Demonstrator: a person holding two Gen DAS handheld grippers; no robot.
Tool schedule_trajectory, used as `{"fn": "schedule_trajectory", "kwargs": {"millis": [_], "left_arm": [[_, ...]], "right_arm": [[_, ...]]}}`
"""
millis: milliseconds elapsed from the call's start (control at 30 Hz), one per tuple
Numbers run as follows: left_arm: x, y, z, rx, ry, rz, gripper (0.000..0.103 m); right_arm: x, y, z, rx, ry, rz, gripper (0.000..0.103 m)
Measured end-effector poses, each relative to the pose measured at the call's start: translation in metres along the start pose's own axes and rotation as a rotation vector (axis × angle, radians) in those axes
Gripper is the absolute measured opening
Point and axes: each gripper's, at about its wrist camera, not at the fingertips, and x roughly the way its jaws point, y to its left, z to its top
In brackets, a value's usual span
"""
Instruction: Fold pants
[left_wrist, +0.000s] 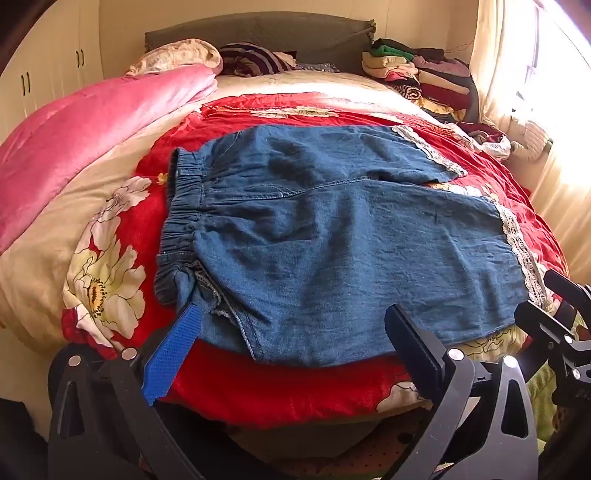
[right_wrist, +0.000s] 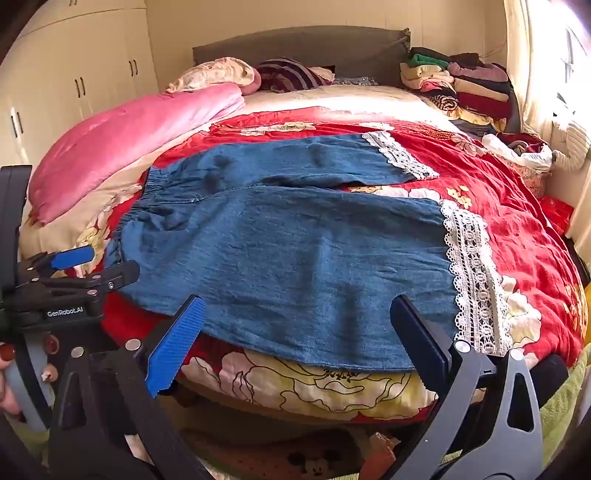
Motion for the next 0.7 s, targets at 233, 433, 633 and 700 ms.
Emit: {"fn": "schedule_trajectory", "kwargs": {"millis": [233, 433, 633, 700], "left_arm": [[0.005, 0.0023, 0.0038, -0.013, 0.01, 0.002, 0.099], [0.0003, 0.0009, 0.0022, -0.003, -0.008, -0.004, 0.099], [-0.0024, 0.0002, 0.0048, 0.002, -0.01, -0.008, 0.099], [-0.0023, 0.0001, 0.0055, 0.002, -0.01, -0.009, 0.099]], "right_arm": [[-0.0013, 0.0015, 0.0003, -0.009, 0.001, -0.007, 0.095], [-0.0015, 0.0024, 0.0005, -0.01, 0.002, -0.008, 0.095], [-0.004, 0.0019, 0.0008, -0.011, 0.001, -0.01, 0.095], [-0.0038, 0.0023, -0.0002, -0.011, 0.0, -0.012, 0.095]]}}
